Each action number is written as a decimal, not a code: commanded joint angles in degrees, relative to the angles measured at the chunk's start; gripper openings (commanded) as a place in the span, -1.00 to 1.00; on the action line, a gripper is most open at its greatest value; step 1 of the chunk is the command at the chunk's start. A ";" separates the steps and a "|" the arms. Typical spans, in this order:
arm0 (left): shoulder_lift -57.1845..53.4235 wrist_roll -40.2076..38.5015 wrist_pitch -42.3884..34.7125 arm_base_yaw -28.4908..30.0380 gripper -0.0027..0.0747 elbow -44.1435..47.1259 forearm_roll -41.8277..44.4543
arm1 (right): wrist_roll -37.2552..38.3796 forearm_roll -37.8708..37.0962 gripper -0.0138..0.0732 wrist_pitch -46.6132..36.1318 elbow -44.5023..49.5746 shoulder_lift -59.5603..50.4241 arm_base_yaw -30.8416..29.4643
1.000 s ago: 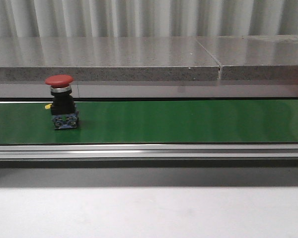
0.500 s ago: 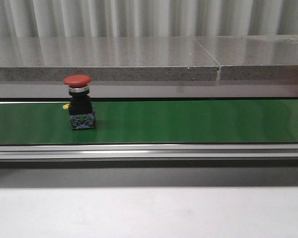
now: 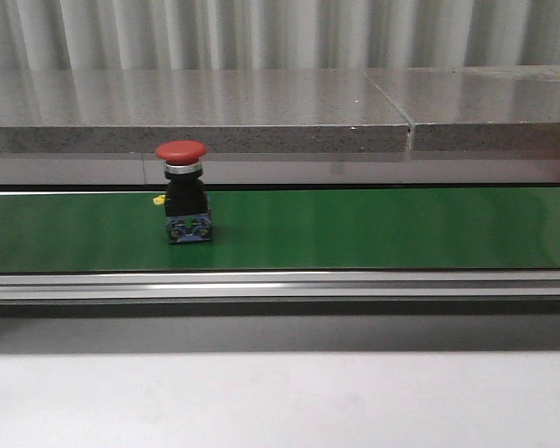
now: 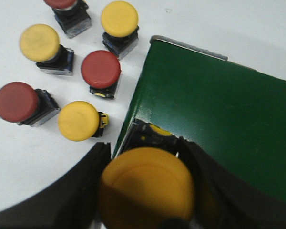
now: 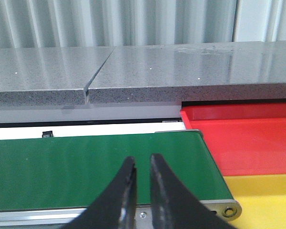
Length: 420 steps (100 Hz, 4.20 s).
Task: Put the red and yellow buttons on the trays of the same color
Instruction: 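Set the yellow button on the belt and open the left gripper, then lower the right gripper toward the red button arriving at the belt end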
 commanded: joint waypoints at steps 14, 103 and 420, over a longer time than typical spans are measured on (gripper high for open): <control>5.15 0.30 -0.52 -2.75 -0.37 -4.28 -0.60 | -0.36 -0.10 -0.45 -4.24 -1.08 -1.07 -0.23; -6.26 4.39 -4.89 -10.92 0.36 -3.83 -1.29 | -0.36 -0.10 -0.45 -4.24 -1.08 -1.07 -0.23; -59.32 5.66 -0.88 -19.62 -0.98 23.69 -4.05 | -1.58 0.24 -0.48 47.22 -68.73 70.76 6.84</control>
